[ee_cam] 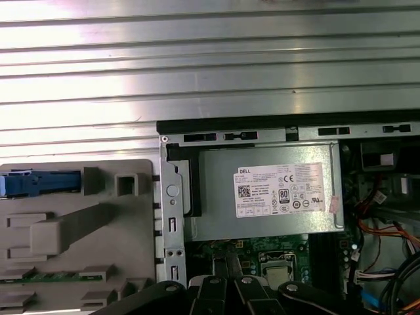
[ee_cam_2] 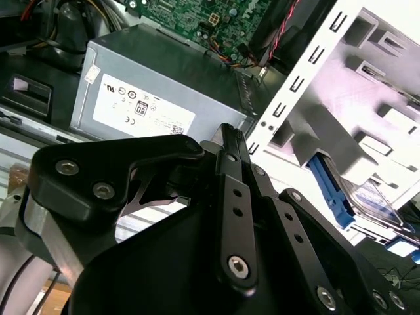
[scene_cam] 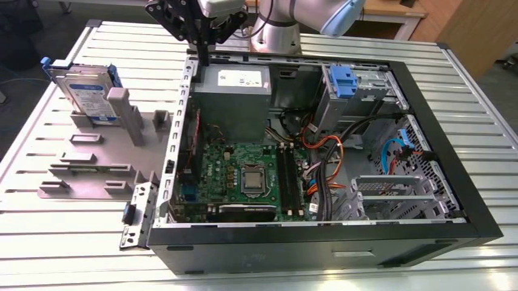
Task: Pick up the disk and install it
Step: 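Reach for the disk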
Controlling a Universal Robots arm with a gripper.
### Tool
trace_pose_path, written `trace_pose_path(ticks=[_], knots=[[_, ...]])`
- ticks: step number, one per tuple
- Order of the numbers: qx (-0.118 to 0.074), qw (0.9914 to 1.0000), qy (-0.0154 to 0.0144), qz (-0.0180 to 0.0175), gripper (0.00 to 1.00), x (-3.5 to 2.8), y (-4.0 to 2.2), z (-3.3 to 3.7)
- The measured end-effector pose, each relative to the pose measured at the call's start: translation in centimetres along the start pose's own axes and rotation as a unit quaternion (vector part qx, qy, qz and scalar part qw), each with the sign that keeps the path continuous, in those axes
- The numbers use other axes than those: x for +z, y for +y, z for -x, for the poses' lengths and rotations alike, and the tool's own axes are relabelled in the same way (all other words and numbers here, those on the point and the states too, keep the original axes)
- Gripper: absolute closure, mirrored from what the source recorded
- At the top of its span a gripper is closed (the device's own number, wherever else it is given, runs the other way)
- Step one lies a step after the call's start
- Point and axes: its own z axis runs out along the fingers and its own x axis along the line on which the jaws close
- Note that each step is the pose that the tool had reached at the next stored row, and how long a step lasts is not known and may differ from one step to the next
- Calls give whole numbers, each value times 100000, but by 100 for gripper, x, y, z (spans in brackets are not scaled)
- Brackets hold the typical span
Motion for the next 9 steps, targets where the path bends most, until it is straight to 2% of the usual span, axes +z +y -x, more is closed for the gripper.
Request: trace_pose_path(ticks=[9], knots=[[-1, 100000, 0, -1, 89, 1, -2, -22]])
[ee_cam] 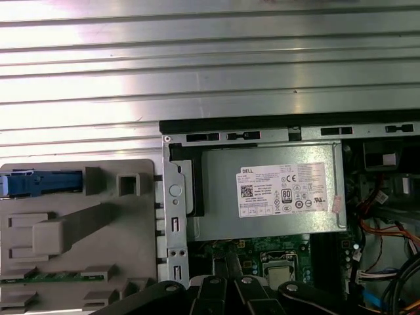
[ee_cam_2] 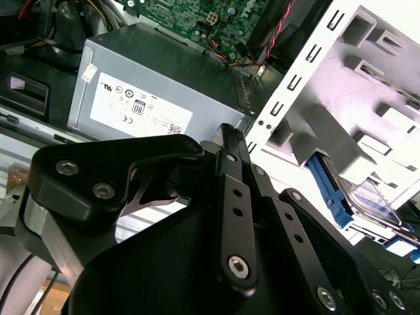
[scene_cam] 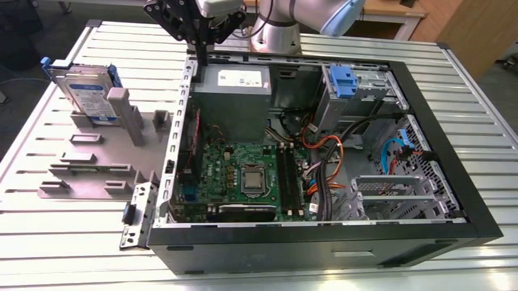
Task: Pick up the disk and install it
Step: 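Reach for the disk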
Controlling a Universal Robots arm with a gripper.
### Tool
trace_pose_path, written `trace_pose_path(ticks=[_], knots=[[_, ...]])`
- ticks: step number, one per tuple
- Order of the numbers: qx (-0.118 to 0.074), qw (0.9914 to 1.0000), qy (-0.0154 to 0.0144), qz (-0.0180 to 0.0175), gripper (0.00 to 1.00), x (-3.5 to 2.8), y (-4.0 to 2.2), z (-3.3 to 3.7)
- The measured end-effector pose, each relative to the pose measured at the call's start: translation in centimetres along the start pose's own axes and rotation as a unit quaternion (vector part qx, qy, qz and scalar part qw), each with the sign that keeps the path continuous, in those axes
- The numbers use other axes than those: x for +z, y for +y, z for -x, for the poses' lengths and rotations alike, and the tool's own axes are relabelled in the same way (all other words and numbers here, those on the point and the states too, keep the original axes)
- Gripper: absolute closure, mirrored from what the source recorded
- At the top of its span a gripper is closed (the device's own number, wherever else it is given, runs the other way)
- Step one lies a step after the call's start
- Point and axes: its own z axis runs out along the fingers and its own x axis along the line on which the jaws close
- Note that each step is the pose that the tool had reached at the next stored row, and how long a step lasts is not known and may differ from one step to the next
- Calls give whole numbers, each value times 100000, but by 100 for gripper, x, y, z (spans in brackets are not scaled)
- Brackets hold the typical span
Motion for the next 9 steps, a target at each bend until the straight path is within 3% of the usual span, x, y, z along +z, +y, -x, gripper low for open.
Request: trace_pose_path(ticks=[9], knots=[[2, 100000, 1, 1, 89, 1, -2, -24]])
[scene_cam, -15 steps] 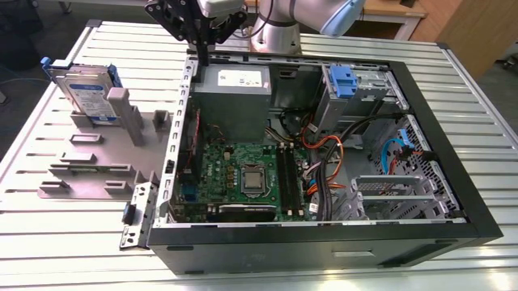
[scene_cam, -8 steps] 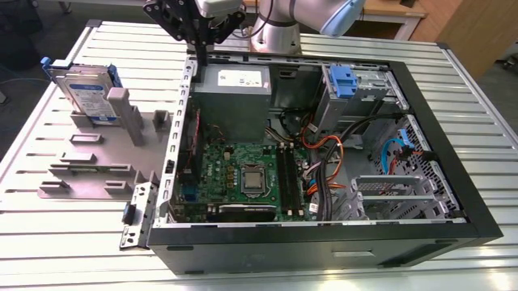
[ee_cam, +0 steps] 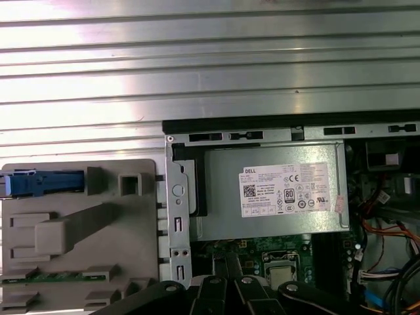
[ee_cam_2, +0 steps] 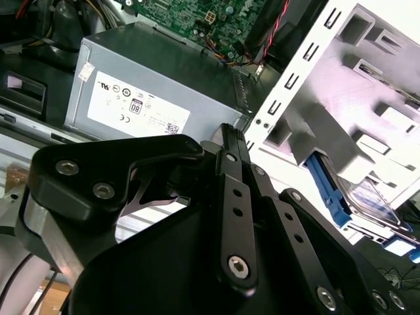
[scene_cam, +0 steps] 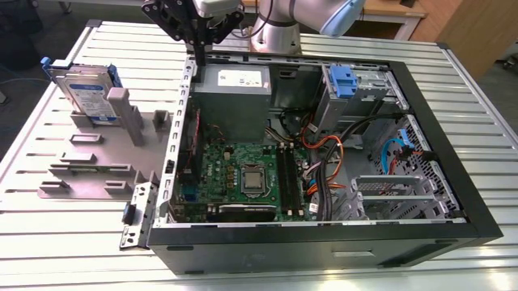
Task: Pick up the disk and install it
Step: 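Reach for the disk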
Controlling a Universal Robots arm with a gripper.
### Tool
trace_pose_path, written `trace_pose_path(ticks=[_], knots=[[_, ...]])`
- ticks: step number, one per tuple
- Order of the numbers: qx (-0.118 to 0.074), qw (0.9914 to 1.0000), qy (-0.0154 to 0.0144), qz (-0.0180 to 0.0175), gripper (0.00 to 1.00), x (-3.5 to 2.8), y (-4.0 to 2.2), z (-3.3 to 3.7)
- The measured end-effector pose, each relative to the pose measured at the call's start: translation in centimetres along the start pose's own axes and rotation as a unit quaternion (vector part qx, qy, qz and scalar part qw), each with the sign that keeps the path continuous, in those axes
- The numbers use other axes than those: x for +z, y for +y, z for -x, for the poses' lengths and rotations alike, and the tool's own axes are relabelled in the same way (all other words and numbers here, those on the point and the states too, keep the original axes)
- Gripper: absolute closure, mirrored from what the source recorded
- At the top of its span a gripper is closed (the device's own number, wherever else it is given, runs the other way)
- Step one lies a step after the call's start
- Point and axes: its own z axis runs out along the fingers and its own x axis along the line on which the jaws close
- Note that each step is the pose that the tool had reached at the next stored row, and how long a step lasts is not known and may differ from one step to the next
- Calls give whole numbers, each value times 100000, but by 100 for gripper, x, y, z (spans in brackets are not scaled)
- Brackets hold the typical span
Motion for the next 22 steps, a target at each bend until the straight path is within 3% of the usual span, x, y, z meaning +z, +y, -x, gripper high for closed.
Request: trace_pose_path(ticks=[22], knots=[[1, 100000, -1, -2, 89, 2, -8, -99]])
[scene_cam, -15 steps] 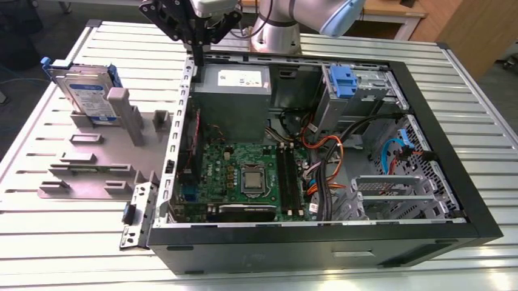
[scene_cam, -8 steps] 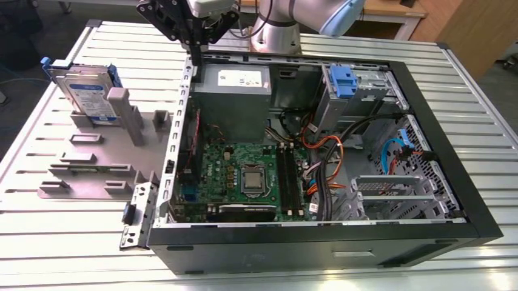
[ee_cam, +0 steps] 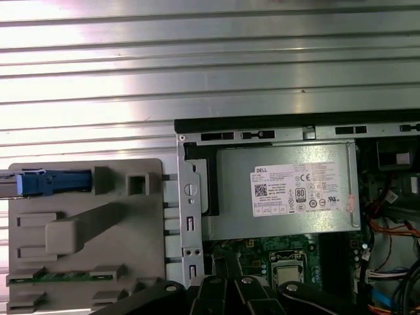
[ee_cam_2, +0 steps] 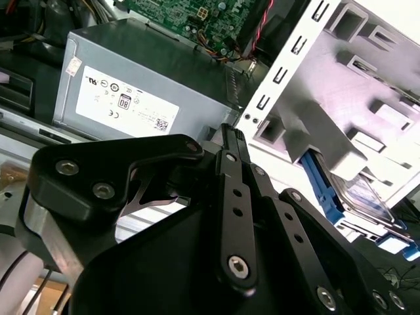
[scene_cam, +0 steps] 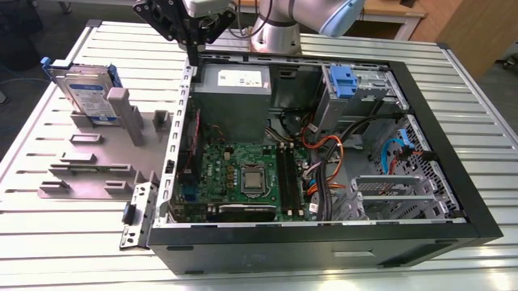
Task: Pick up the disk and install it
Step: 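Reach for the disk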
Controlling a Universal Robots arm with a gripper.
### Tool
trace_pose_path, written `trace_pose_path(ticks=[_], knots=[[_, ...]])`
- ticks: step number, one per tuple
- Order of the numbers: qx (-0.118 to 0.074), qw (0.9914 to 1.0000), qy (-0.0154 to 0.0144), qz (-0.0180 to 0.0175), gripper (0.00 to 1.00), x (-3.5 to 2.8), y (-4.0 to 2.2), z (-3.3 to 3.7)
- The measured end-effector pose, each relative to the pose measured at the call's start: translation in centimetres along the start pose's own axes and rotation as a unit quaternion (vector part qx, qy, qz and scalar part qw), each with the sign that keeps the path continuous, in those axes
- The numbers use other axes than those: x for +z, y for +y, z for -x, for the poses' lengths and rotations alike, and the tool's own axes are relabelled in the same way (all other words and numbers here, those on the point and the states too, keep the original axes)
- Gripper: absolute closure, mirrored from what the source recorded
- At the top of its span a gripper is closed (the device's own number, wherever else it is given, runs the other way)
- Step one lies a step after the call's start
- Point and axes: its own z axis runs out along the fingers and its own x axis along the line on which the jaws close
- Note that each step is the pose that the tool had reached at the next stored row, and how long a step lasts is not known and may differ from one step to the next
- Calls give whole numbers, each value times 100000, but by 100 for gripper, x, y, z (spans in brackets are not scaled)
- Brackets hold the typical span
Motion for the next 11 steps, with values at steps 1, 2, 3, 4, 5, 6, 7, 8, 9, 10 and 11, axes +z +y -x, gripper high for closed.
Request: trace_pose_path(ticks=[1, 2, 3, 4, 5, 6, 7, 8, 9, 10, 11], knots=[[-1, 100000, -2, 3, 89, 0, 0, -6], [-1, 100000, -1, 2, 89, 0, -1, -11], [0, 100000, 0, 2, 89, 0, -1, -16], [0, 100000, 0, 4, 89, 0, -1, -23], [-2, 100000, 2, 2, 89, 0, -2, -31], [-4, 100000, 1, 1, 89, 0, -1, -40], [-2, 100000, -5, 6, 89, 1, 1, -49], [-2, 100000, -1, 1, 89, 1, 3, -57], [-4, 100000, 1, 2, 89, 1, 6, -65], [-5, 100000, 2, -1, 89, 1, 10, -74], [-5, 100000, -2, 5, 89, 2, 14, -82]])
